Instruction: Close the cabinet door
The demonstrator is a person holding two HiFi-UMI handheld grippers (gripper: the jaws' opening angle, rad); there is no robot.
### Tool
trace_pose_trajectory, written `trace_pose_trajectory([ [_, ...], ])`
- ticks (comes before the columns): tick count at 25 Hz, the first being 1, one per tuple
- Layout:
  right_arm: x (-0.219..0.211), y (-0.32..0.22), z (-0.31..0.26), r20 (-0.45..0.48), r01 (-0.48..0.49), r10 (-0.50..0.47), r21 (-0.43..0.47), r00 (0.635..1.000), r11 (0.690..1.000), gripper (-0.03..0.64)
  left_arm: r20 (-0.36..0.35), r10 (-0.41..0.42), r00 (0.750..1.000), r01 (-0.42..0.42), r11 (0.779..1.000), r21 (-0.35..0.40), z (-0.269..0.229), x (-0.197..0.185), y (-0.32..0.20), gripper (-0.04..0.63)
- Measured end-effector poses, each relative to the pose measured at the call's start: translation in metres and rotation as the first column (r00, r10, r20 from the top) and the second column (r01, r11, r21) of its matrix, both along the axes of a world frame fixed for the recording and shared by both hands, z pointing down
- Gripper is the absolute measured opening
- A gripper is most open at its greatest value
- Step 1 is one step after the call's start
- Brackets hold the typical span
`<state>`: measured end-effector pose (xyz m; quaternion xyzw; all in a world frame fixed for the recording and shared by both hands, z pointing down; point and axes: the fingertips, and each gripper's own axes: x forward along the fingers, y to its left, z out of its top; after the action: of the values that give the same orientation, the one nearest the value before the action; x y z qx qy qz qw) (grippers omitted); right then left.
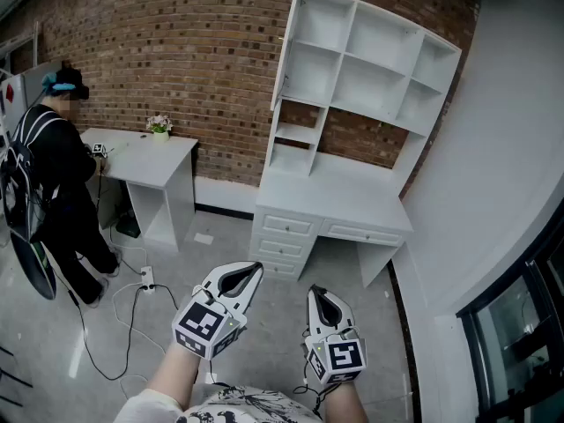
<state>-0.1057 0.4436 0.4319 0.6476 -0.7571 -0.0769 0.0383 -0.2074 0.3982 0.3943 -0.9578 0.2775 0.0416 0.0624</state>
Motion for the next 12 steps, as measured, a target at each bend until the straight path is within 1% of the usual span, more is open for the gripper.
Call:
trace_pose_trajectory([
  [4, -0.002, 0.002, 0.006, -0.001, -0.002, 0.002, -0.012, 1.0, 1.0, 0.003, 0.007, -0.002, 1.0, 0.002, 1.0, -0.007, 0.005, -0.003, 0.002, 0.009],
  [8, 0.001, 0.005, 0.009, 0.001, -0.004, 0.004, -0.022, 1.0, 1.0, 0.003, 0.005, 0.002, 1.0, -0.002, 1.0, -0.03, 0.005, 0.0, 0.006, 0.009],
  [12, 0.007, 0.005, 0.013, 0.0, -0.007, 0.007, -0.033, 1.0, 0.999, 0.003, 0.017, 0.011, 1.0, -0.011, 1.0, 0.001, 0.007, 0.007, 0.007, 0.009],
])
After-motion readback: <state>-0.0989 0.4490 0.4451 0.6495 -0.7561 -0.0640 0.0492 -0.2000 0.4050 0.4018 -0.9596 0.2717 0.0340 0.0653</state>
